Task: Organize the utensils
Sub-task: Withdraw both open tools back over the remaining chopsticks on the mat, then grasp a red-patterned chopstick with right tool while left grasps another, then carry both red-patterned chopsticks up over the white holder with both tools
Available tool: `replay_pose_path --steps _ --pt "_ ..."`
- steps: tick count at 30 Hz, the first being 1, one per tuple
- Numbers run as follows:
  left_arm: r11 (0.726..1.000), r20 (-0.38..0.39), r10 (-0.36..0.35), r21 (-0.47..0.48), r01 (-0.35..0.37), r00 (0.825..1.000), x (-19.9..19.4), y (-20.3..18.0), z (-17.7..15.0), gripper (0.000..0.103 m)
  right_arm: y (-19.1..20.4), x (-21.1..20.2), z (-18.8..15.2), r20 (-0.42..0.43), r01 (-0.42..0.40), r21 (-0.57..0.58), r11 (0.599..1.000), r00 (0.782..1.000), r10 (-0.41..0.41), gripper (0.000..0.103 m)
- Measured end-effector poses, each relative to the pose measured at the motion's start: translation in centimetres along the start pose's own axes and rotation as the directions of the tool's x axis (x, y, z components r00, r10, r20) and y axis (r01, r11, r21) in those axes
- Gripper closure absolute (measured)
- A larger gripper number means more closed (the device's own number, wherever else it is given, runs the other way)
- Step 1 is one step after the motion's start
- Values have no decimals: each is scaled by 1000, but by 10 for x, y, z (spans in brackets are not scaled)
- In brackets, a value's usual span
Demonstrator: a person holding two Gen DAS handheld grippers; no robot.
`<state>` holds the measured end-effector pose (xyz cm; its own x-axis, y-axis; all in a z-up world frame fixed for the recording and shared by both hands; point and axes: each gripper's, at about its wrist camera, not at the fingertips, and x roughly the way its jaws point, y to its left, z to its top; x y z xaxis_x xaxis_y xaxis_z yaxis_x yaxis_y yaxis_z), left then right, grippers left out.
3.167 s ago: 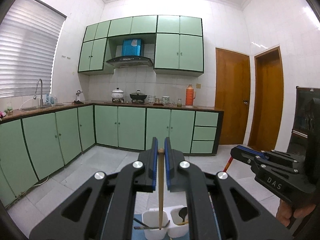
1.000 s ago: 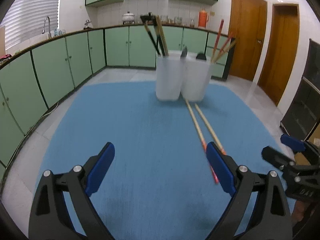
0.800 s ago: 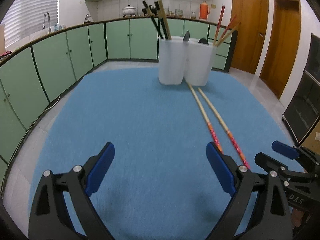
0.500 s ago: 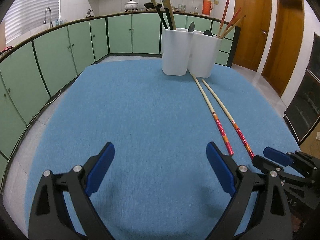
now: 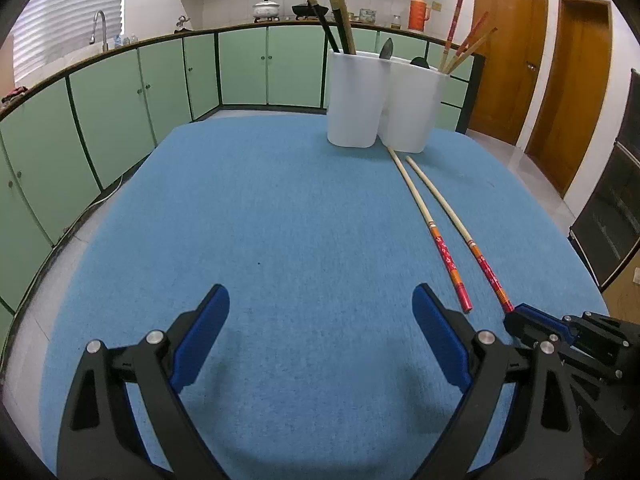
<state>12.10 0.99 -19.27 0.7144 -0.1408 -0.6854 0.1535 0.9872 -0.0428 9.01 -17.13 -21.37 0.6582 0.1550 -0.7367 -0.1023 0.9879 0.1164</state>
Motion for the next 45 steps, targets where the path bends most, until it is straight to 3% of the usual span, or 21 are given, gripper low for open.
replay_pose_path --steps 8,14,17,21,26,30,33,37,45 --pt "998 0 -50 29 50 999 1 -20 -1 13 -9 -3 1 13 -3 49 999 1000 2 97" --pt "993 -20 -109 38 109 994 7 -45 -1 14 -27 -15 2 50 38 85 996 998 -43 97" --pt "990 -43 -130 48 132 991 13 -58 0 23 -40 -21 2 62 58 108 992 996 -65 97" --pt "988 -71 -143 45 147 987 22 -70 0 24 -58 -24 3 70 73 142 987 994 -84 97" --pt "989 -126 -136 36 142 983 35 -80 -3 49 -69 -26 3 78 77 160 984 993 -90 97" --pt "992 -134 -110 43 117 985 39 -86 -3 54 -70 -27 4 84 72 161 984 993 -86 97" --pt "994 -135 -83 56 91 987 40 -89 -3 67 -69 -28 4 88 72 159 985 992 -86 97" --pt "993 -140 -80 70 91 987 40 -91 -4 96 -68 -29 4 93 70 157 985 992 -86 97" --pt "994 -102 -83 69 90 991 27 -87 0 97 -66 -36 6 105 81 138 987 990 -96 97"
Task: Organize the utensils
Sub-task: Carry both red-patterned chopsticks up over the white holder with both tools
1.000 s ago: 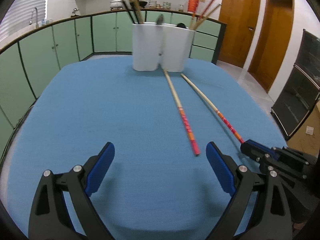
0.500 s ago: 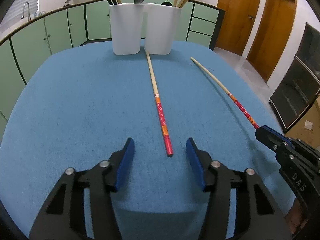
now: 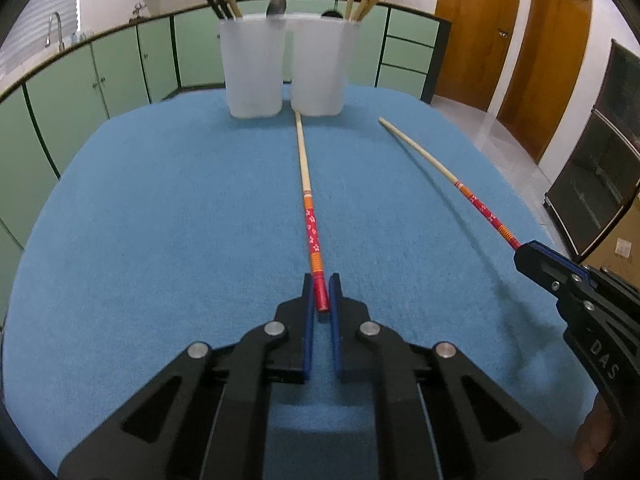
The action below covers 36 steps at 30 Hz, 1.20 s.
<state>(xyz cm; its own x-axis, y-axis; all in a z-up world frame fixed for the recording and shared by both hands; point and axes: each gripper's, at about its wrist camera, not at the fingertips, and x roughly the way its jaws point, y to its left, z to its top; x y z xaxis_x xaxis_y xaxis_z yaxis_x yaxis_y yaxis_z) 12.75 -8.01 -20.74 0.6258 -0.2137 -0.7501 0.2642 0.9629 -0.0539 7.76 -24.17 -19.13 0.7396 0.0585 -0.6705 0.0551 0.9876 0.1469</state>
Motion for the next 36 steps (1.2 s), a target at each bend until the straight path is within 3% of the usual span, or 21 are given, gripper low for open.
replay_pose_path --steps 8,12,18,25,36 --pt "998 149 17 51 -25 989 -53 0 16 98 7 -15 13 3 23 -47 999 1000 -23 97" --pt "999 225 12 46 -23 974 -81 2 30 98 9 -28 25 5 21 -57 998 1000 -20 97" --pt "999 321 -3 39 -10 947 -114 -1 56 98 9 -61 54 75 -14 -57 998 997 19 97" --pt "999 393 -23 33 11 919 -138 4 84 98 13 -92 91 162 -49 -83 995 985 62 97" --pt "998 428 -65 29 58 902 -152 16 125 98 28 -102 134 190 -142 -150 978 967 169 97"
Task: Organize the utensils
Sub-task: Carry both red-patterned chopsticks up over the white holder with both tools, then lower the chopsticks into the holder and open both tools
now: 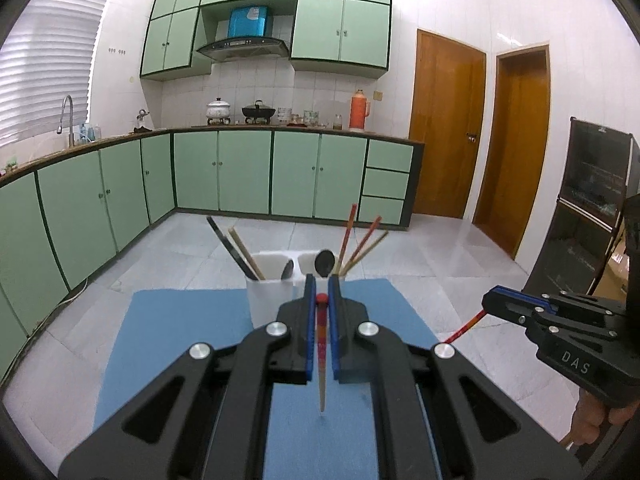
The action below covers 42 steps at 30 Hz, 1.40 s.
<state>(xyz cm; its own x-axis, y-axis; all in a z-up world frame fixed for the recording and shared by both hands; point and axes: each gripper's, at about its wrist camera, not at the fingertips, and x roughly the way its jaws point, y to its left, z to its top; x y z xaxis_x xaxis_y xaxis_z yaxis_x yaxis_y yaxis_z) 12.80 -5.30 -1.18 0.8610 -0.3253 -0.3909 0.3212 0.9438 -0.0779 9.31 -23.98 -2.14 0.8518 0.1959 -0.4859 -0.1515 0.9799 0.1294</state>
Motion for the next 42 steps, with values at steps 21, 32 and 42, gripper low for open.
replay_pose_path --steps 21,32,42 --pt "999 208 32 0 -33 978 -3 14 91 98 15 2 111 182 -71 -64 995 980 82 97" --pt "997 279 80 1 -83 957 46 19 139 98 14 54 162 210 -19 -83 996 977 36 97" --pt "994 161 105 17 -110 981 129 28 111 98 14 126 145 116 1 -97 995 993 10 97"
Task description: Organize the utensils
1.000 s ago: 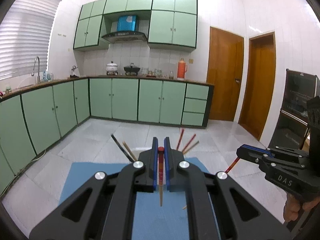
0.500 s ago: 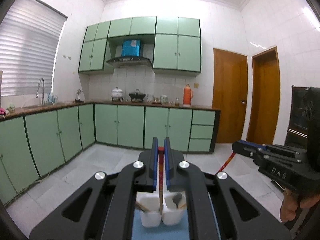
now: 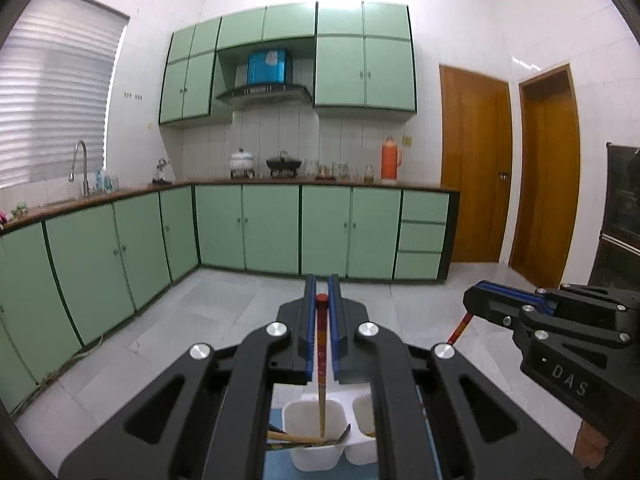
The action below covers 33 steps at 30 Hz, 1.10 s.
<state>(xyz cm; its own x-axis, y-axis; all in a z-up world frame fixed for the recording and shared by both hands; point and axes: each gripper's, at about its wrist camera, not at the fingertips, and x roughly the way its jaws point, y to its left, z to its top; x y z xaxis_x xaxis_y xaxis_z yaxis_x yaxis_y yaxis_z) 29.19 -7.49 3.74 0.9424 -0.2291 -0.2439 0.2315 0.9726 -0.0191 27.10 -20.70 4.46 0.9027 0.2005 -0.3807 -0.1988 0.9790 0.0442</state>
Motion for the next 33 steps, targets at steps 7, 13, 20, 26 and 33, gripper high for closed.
replay_pose_path --steps 7,13,20,26,33 --pt "1000 -89 5 1 -5 996 23 11 -29 97 -5 21 -26 -61 -14 19 1000 998 15 97" --pt "1000 -126 11 -1 -11 992 24 18 -42 91 -9 17 -35 -64 -14 41 999 998 17 91" --pt "1000 -71 17 -20 -18 997 -13 26 -35 58 -19 -25 -35 20 28 64 998 999 -29 56" --pt "998 -52 23 -54 -26 998 -55 28 -39 33 -27 -64 -51 46 47 112 993 998 -52 37" --pt "999 -64 37 -35 -39 997 -108 20 -62 17 -20 -105 -83 29 26 136 990 999 -30 29"
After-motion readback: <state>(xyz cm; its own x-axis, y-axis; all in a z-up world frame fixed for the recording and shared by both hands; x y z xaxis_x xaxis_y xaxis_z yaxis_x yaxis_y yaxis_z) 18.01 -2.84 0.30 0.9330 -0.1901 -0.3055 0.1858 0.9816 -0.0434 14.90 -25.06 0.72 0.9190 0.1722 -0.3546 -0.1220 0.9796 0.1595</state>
